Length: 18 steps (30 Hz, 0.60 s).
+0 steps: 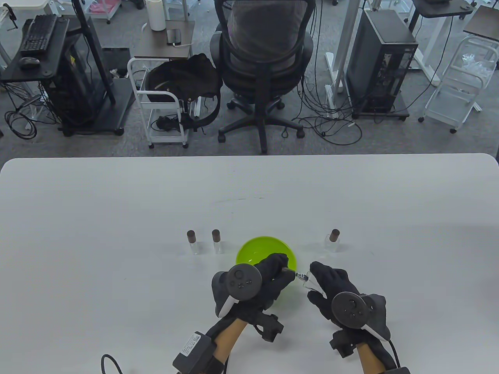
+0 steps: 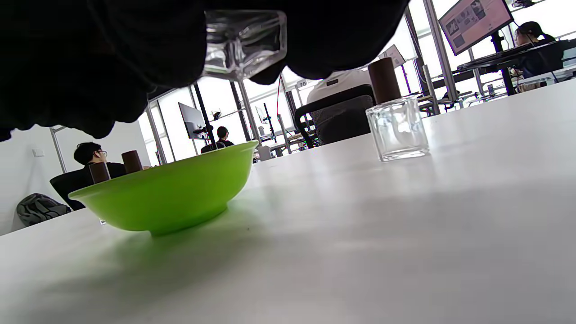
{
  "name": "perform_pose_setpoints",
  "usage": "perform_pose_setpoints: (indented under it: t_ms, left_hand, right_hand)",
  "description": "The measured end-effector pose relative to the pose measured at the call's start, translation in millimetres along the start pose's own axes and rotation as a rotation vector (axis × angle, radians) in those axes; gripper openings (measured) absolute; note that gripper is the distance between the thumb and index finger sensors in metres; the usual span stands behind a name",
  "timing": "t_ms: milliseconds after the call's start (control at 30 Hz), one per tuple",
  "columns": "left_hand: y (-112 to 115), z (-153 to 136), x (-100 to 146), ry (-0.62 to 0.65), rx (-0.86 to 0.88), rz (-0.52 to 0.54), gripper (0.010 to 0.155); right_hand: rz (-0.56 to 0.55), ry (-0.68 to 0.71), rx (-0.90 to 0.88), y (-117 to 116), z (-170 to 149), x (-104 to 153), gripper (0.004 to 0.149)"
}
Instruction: Assemble perfume bottles from components
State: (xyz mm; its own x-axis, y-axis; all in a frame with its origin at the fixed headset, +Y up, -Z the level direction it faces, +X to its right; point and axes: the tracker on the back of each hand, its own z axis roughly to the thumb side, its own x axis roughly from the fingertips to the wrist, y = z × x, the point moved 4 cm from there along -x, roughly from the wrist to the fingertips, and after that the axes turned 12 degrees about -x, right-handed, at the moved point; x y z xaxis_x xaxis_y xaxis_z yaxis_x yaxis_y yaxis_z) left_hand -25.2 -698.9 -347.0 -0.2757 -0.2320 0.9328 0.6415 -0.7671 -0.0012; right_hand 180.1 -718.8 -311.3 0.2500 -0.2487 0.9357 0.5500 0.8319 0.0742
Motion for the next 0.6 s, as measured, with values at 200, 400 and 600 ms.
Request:
perform_pose_setpoints:
  t_ms: [200, 400, 600]
  left_hand:
    - [10.1, 5.4, 1.6, 0.026, -0.029, -0.021, 0.052]
    - [13.2, 6.4, 1.8, 0.03, -0.066, -0.017, 0.051]
    - [13.6, 5.4, 3.1, 0.029, -0.071, -0.005, 0.05]
  right_hand:
    - [-0.001, 0.04, -0.005, -0.9, 11.6, 1.3, 0.07]
    - [-0.005, 0.051, 0.044, -3.1, 17.9, 1.8, 0.071]
    - [-0.014, 0.053, 0.049, -3.3, 20.0, 1.7, 0.071]
